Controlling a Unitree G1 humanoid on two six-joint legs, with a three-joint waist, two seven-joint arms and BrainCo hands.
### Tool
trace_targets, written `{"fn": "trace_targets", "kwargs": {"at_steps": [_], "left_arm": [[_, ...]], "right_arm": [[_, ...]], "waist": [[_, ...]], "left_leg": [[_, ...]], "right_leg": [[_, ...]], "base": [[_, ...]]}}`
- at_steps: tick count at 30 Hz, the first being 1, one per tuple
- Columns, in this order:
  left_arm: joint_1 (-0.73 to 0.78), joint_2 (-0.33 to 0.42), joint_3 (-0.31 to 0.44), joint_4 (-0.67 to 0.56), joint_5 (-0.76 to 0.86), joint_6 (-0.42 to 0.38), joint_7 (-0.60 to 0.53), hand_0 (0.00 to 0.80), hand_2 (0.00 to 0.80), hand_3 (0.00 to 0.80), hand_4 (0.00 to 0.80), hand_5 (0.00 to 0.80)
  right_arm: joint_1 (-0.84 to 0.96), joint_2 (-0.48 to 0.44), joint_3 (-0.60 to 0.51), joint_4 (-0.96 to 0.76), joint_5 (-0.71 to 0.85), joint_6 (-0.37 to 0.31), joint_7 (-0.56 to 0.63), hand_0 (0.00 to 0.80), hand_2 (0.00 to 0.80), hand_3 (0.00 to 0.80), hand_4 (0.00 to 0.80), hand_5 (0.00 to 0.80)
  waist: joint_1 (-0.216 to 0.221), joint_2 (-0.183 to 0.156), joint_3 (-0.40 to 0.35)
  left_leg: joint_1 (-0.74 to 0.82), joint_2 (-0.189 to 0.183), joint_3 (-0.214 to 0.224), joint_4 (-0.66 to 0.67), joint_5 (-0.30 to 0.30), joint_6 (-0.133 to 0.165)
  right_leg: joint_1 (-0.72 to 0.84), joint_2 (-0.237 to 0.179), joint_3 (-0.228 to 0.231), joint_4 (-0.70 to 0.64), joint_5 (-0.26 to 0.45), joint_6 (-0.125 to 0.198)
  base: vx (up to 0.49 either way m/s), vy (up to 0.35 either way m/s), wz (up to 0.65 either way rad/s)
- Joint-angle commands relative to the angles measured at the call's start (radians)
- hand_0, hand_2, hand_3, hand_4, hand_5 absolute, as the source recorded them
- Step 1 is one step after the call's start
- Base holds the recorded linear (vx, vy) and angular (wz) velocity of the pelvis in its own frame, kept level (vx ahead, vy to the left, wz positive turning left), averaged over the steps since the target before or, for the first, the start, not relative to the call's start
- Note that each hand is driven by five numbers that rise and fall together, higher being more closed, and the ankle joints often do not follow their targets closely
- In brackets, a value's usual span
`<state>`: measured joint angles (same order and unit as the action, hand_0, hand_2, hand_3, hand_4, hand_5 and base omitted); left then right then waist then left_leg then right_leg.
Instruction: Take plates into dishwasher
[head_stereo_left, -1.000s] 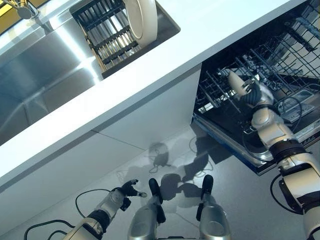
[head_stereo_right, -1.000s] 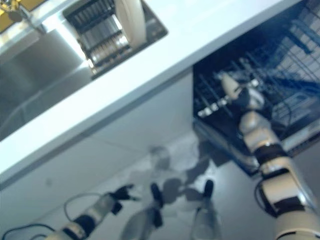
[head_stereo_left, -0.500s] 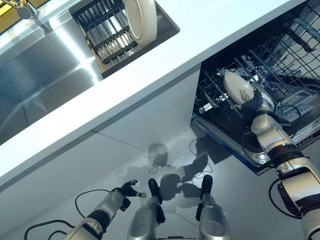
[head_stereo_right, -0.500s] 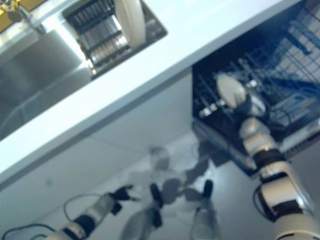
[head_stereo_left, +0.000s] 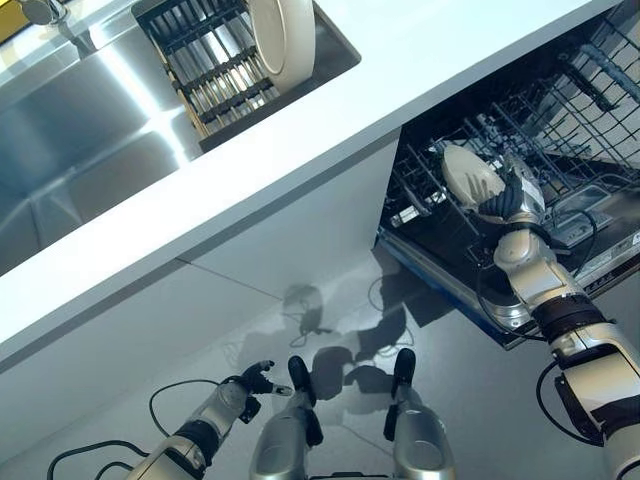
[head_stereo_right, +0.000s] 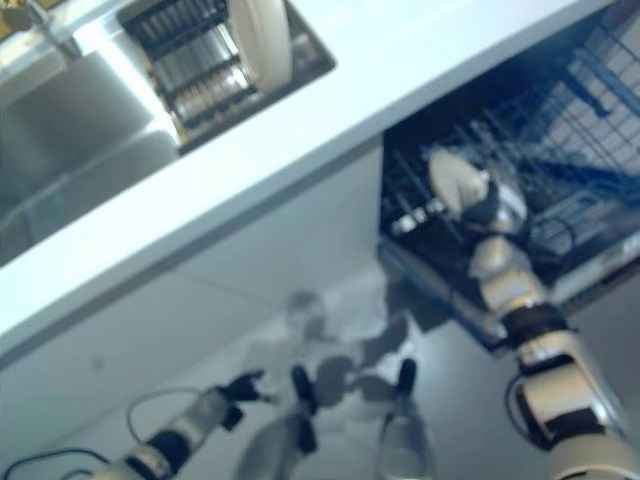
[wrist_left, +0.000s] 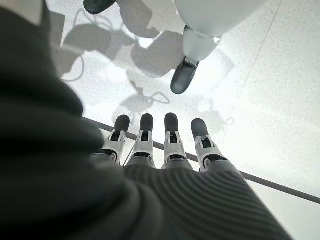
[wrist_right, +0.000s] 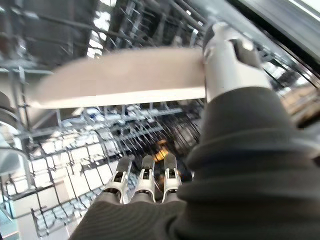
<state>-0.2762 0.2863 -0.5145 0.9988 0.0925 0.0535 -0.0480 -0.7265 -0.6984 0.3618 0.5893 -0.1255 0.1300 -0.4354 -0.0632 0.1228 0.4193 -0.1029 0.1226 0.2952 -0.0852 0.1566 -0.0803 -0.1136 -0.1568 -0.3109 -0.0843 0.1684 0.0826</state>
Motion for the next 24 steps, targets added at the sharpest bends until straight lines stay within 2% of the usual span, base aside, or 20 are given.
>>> {"fn": "trace_targets", "kwargs": {"at_steps": [1, 8, 14, 17, 19, 24], "left_arm": [[-0.009, 0.021, -0.001, 0.022, -0.021, -0.007, 0.016, 0.000, 0.000, 0.000, 0.000, 0.000], [0.023, 0.018, 0.035, 0.029, 0.001, -0.006, 0.029, 0.000, 0.000, 0.000, 0.000, 0.000], [0.043, 0.003, 0.076, 0.058, 0.015, 0.001, 0.042, 0.000, 0.000, 0.000, 0.000, 0.000], [0.049, -0.004, 0.090, 0.074, 0.005, -0.001, 0.052, 0.000, 0.000, 0.000, 0.000, 0.000], [0.063, -0.015, 0.109, 0.093, -0.004, -0.008, 0.063, 0.000, 0.000, 0.000, 0.000, 0.000], [0.126, -0.035, 0.147, 0.111, -0.027, -0.028, 0.088, 0.000, 0.000, 0.000, 0.000, 0.000]], "right_arm": [[-0.009, 0.026, -0.042, -0.112, 0.008, -0.075, -0.053, 0.000, 0.000, 0.000, 0.000, 0.000], [0.091, 0.016, -0.129, -0.326, -0.006, -0.107, -0.039, 0.000, 0.000, 0.000, 0.000, 0.000], [0.188, -0.007, -0.192, -0.540, 0.005, -0.179, 0.041, 0.000, 0.000, 0.000, 0.000, 0.000], [0.239, -0.005, -0.212, -0.604, 0.065, -0.218, 0.064, 0.000, 0.000, 0.000, 0.000, 0.000], [0.313, 0.018, -0.241, -0.647, 0.141, -0.270, 0.097, 0.000, 0.000, 0.000, 0.000, 0.000], [0.505, 0.119, -0.299, -0.694, 0.371, -0.387, 0.220, 0.000, 0.000, 0.000, 0.000, 0.000]], "waist": [[0.022, -0.049, -0.011], [0.001, -0.086, -0.032], [-0.021, -0.114, -0.076], [-0.029, -0.124, -0.096], [-0.039, -0.133, -0.120], [-0.053, -0.141, -0.176]], "left_leg": [[-0.008, 0.008, 0.029, -0.002, -0.029, -0.039], [0.012, 0.017, 0.037, -0.002, -0.037, -0.037], [0.040, 0.024, 0.045, -0.002, -0.047, -0.038], [0.054, 0.026, 0.048, -0.002, -0.052, -0.038], [0.074, 0.028, 0.054, -0.002, -0.059, -0.039], [0.124, 0.030, 0.078, -0.002, -0.075, -0.035]], "right_leg": [[-0.031, 0.012, 0.009, 0.074, -0.079, 0.029], [-0.006, 0.026, 0.017, 0.062, -0.080, 0.029], [0.032, 0.039, 0.029, 0.042, -0.086, 0.030], [0.049, 0.042, 0.031, 0.037, -0.090, 0.030], [0.071, 0.043, 0.034, 0.030, -0.095, 0.030], [0.121, 0.040, 0.035, 0.008, -0.097, 0.033]], "base": [[0.000, 0.000, 0.00], [0.000, 0.000, 0.00], [0.037, 0.039, -0.04], [0.054, 0.060, -0.03], [0.103, 0.083, 0.02], [0.113, 0.101, -0.08]]}}
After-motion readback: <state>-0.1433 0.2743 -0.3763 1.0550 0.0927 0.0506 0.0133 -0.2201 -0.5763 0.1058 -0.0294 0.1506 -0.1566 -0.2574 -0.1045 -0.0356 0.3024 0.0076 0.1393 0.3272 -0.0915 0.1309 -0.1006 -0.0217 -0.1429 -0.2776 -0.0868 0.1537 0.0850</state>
